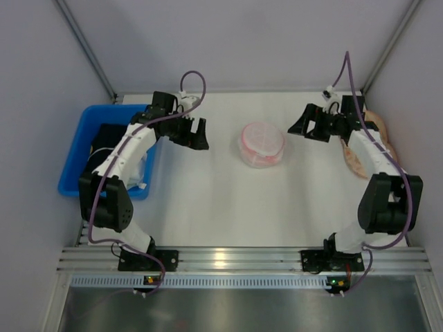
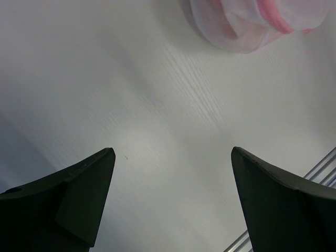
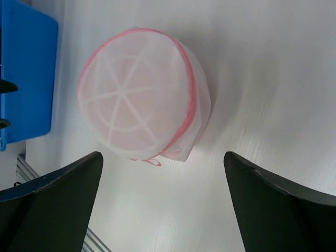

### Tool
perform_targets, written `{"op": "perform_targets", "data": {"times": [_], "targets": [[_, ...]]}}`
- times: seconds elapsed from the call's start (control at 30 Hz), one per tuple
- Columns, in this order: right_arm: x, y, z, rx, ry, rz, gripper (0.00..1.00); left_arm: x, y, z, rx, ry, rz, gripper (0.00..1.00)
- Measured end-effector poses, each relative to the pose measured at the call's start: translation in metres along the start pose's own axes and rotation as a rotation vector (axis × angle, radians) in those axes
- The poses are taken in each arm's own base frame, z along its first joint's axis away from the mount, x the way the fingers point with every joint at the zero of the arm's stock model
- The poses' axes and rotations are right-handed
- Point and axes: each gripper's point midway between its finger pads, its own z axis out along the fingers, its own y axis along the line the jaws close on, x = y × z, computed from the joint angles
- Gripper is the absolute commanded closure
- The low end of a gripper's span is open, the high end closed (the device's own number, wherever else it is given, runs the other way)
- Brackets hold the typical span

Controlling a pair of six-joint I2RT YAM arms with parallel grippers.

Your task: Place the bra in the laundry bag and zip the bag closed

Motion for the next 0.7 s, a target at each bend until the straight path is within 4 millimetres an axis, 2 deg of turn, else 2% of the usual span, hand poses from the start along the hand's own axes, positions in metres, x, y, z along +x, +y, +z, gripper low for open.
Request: {"op": "perform_targets", "data": {"times": [0.13,0.23,0.33,0.43,0.53,0.63,0.7], "targets": [[-0.005,0.015,-0.043,0.000,-0.045,-0.104,0.01,0.002,0.013,-0.009,-0.037,-0.003,-0.041,0.02],[0.011,0.024,-0.061,-0.002,-0.003,-0.186,0.01,0.008,0.015,-0.020,-0.074,-0.016,-0.039,0.02],[0.035,0.021,-0.071,0.010,0.052,-0.247,0.01,0.019,0.012,-0.035,-0.108,-0.028,-0.029,0.02],[0.072,0.014,-0.082,0.032,0.122,-0.268,0.01,0.032,0.006,-0.049,-0.132,-0.045,-0.017,0.02],[0.099,0.011,-0.090,0.043,0.156,-0.281,0.01,0.047,0.004,-0.059,-0.155,-0.048,-0.014,0.02],[0.112,0.012,-0.096,0.045,0.169,-0.292,0.00,0.056,0.004,-0.065,-0.181,-0.051,-0.015,0.02],[0.113,0.013,-0.096,0.042,0.168,-0.302,0.01,0.059,0.005,-0.068,-0.199,-0.056,-0.015,0.02]]}}
